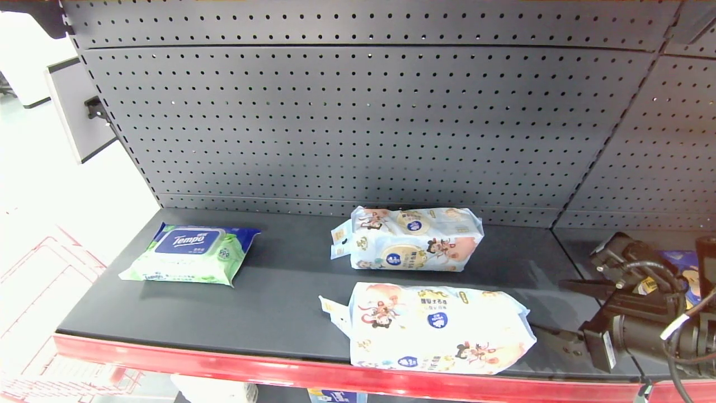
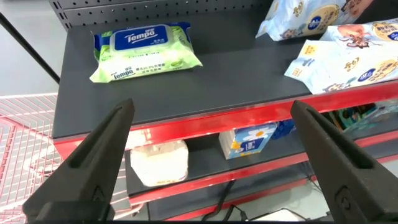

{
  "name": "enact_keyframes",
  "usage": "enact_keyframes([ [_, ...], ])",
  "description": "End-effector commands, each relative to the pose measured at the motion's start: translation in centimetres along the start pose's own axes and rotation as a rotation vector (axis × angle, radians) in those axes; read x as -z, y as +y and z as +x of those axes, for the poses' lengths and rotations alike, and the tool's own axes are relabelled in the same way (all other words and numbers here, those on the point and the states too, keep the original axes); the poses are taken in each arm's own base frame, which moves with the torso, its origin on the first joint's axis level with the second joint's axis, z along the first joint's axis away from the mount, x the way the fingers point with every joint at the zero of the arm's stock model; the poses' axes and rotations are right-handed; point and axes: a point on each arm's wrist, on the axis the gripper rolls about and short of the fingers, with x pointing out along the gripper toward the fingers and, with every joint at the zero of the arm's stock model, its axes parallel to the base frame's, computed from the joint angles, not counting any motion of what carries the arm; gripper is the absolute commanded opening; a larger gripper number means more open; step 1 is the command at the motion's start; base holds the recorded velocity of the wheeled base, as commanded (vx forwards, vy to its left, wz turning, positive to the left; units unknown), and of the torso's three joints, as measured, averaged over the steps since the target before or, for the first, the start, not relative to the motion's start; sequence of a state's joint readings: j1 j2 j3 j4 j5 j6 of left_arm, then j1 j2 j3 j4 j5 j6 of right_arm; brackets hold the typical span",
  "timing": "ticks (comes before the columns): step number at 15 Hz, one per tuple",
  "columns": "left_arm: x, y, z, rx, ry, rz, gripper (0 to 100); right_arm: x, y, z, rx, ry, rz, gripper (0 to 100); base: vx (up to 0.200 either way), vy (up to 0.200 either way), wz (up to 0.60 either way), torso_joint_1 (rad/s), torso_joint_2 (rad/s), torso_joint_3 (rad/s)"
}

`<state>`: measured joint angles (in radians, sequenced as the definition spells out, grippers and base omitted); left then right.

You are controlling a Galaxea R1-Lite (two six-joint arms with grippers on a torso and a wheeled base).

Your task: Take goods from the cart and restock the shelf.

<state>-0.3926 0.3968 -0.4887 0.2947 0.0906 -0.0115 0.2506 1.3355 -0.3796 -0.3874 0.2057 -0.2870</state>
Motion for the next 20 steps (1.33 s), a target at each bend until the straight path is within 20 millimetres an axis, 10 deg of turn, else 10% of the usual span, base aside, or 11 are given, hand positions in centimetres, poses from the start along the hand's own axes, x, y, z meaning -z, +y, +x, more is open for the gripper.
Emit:
enact_keyframes([
  [1,0.04,0.01,-0.06,-0.001,-0.003,-0.001,100,-0.11,0.24,0.03,-0.012,-0.004,-0.008,100,0.0,0.0,0.0,0.0,0.0,0.0],
  [20,0.04,0.02,-0.22,-0.001,-0.013,-0.002,100,-0.74,0.76,0.76,-0.05,-0.006,-0.03,100,0.0,0.0,0.0,0.0,0.0,0.0],
])
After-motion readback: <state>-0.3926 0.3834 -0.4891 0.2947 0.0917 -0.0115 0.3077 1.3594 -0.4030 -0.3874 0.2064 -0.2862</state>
